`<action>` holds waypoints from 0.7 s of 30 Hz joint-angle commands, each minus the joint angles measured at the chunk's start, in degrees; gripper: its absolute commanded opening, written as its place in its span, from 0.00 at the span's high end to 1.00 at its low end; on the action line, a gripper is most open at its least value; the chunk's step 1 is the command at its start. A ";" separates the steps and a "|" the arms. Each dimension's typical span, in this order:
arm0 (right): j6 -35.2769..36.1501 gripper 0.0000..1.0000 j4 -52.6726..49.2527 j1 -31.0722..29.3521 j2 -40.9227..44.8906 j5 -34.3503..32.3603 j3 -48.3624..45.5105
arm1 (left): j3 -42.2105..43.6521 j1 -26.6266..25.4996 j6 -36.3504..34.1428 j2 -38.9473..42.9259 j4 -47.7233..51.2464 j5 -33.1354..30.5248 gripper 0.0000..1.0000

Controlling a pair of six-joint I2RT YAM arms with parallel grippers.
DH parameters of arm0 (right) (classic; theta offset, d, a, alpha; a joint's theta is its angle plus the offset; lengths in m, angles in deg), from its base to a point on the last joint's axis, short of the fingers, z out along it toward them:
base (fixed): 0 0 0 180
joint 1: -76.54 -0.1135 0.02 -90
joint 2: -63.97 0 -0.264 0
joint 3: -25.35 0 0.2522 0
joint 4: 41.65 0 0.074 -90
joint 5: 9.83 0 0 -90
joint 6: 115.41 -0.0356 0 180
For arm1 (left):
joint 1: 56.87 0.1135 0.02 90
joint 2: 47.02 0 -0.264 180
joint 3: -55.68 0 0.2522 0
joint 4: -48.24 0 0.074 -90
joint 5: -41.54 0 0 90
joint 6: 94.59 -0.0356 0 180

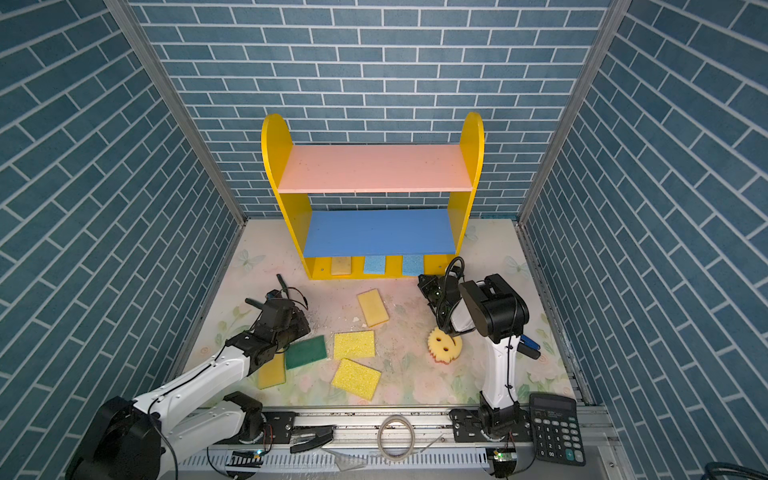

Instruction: Place and organize the cleaning sponges onto the shelf

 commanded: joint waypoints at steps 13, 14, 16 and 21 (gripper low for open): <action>3.36 1.00 -14.09 -3.63 -4.94 -10.07 0.93 | 0.61 0.15 -0.98 1.64 1.28 -0.87 0.95; 3.56 1.00 -13.97 -3.73 -5.07 -9.98 1.22 | 0.61 0.08 -0.99 1.58 1.18 -0.87 0.95; 3.48 1.00 -13.48 -3.97 -5.54 -10.00 1.51 | 0.60 0.14 -0.99 1.52 1.25 -0.77 0.94; 3.24 1.00 -13.83 -4.21 -5.20 -10.22 1.25 | 0.59 0.11 -1.16 1.38 1.22 -0.68 0.94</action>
